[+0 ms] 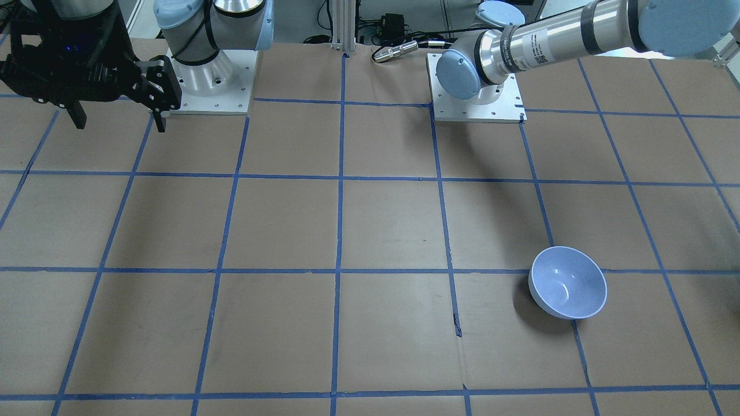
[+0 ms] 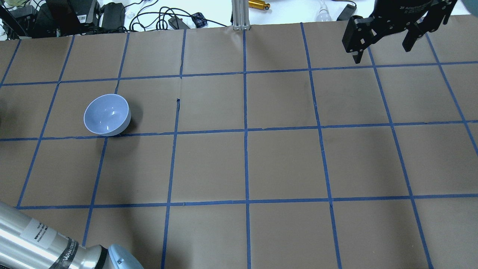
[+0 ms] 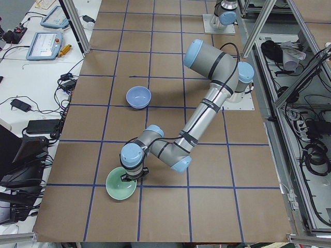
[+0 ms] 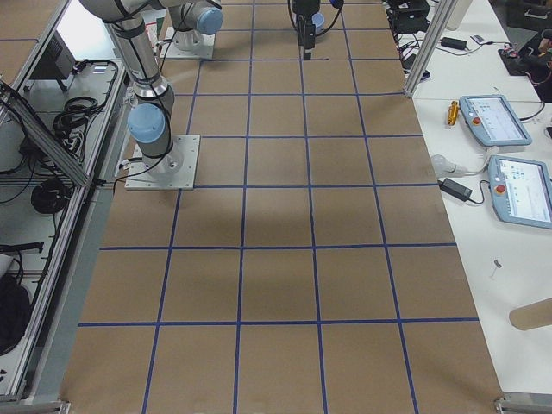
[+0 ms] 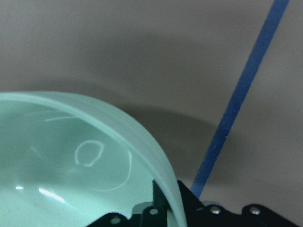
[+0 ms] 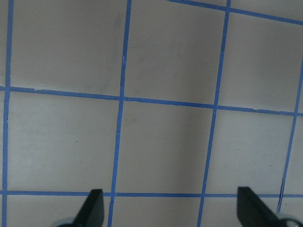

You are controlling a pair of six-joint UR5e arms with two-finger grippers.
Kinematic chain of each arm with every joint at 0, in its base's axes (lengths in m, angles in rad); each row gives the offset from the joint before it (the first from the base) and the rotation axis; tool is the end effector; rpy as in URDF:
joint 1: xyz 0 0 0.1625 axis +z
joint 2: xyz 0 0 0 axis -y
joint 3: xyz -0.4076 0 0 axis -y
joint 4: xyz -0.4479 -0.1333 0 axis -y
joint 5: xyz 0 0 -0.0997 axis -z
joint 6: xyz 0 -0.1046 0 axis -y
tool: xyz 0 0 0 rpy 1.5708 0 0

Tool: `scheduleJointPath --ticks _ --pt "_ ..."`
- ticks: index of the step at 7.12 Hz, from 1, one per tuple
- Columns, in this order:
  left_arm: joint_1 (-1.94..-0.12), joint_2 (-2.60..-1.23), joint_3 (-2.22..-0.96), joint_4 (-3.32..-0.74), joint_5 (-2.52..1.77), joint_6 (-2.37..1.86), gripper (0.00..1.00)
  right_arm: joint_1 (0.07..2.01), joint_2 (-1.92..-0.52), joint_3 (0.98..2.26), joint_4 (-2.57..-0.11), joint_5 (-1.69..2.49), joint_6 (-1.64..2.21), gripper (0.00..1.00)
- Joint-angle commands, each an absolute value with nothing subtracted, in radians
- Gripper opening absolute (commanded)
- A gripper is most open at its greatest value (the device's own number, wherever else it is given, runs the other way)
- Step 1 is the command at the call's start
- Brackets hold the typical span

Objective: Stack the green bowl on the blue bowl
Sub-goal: 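Lift the green bowl with the left gripper toward the blue bowl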

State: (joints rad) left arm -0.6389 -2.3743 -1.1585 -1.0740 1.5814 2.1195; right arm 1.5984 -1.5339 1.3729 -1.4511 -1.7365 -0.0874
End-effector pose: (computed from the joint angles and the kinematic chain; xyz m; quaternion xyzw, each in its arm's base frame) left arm 0.5775 -0.5937 0.1812 0.5585 0.8278 0.0029 0.0530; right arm 0.1315 -0.5576 0.5427 0.0556 -0.9948 0.0181 0.0833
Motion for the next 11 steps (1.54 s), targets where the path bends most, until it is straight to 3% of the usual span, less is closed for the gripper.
scheduleJointPath --ticks 1,6,11 --pt "-0.650 -2.327 -1.178 -1.124 1.586 2.097 0.00 1.598 -1.534 1.373 -1.451 -1.736 -0.087 1.00" --pt "-0.866 -2.126 -1.206 -1.339 1.661 1.915 0.00 1.598 -1.534 1.373 -1.451 -1.736 -0.087 1.00" --pt "-1.133 -1.956 -1.400 -1.330 1.658 1.435 0.00 1.598 -1.534 1.373 -1.451 -1.736 -0.087 1.00"
